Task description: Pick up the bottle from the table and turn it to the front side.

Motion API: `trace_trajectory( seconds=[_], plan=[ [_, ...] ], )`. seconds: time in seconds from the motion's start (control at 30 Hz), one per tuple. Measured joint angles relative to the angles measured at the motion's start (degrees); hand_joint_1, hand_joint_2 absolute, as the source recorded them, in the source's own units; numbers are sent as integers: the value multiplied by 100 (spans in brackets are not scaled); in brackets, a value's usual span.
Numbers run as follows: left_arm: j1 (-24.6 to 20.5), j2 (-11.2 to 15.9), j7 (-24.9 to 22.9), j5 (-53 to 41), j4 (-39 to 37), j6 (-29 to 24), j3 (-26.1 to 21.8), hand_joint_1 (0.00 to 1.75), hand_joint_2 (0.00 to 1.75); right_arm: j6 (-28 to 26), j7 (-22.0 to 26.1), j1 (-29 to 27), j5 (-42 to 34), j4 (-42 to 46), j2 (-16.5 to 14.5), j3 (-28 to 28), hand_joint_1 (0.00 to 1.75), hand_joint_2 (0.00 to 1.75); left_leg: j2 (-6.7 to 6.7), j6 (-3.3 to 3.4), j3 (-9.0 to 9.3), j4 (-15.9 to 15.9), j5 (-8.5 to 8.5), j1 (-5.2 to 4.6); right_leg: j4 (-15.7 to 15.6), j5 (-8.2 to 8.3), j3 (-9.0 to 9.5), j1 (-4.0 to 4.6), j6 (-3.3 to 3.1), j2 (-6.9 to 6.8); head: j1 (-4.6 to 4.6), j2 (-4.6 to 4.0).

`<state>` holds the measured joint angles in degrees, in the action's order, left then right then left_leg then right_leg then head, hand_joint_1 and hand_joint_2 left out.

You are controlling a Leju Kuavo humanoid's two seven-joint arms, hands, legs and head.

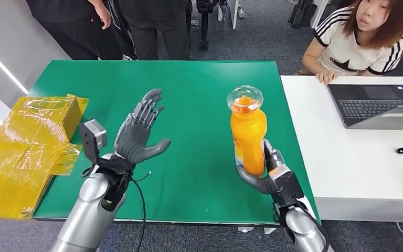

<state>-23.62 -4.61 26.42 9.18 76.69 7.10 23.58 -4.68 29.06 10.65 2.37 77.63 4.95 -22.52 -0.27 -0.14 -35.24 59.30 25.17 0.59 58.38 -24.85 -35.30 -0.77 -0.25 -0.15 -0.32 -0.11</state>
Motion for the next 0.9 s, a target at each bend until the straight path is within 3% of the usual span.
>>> trace_trajectory(
  seconds=[0.17, 0.4, 0.67, 0.9],
  plan=[
    [-730, -262, -273, 376, -451, 307, 292, 0, 175, -64, 42, 234, -44, -111, -109, -193, 175, 175, 0, 3, -2, 2, -3, -1, 0, 3, 0, -1, 3, 1, 0, 0],
    [-1260, -541, -594, 829, -799, 604, 555, 0, 175, -121, 8, 595, -14, -486, -255, -485, 175, 175, 1, 3, -2, 1, -3, 0, 1, 3, -2, 0, 2, 4, -1, 0],
    [-1572, -654, -792, 1056, -946, 719, 788, 0, 175, -26, -37, 1386, 67, -1391, -509, -691, 175, 175, 3, -1, -2, 1, -8, 1, 3, 5, -4, 0, 0, 7, -1, 0],
    [-1598, -639, -772, 1007, -996, 755, 810, 0, 175, -149, -41, 1549, 266, -1608, -556, -764, 175, 175, 3, 0, -3, 1, -7, 0, 2, 5, -5, 0, 0, 7, -1, 0]
  ],
)
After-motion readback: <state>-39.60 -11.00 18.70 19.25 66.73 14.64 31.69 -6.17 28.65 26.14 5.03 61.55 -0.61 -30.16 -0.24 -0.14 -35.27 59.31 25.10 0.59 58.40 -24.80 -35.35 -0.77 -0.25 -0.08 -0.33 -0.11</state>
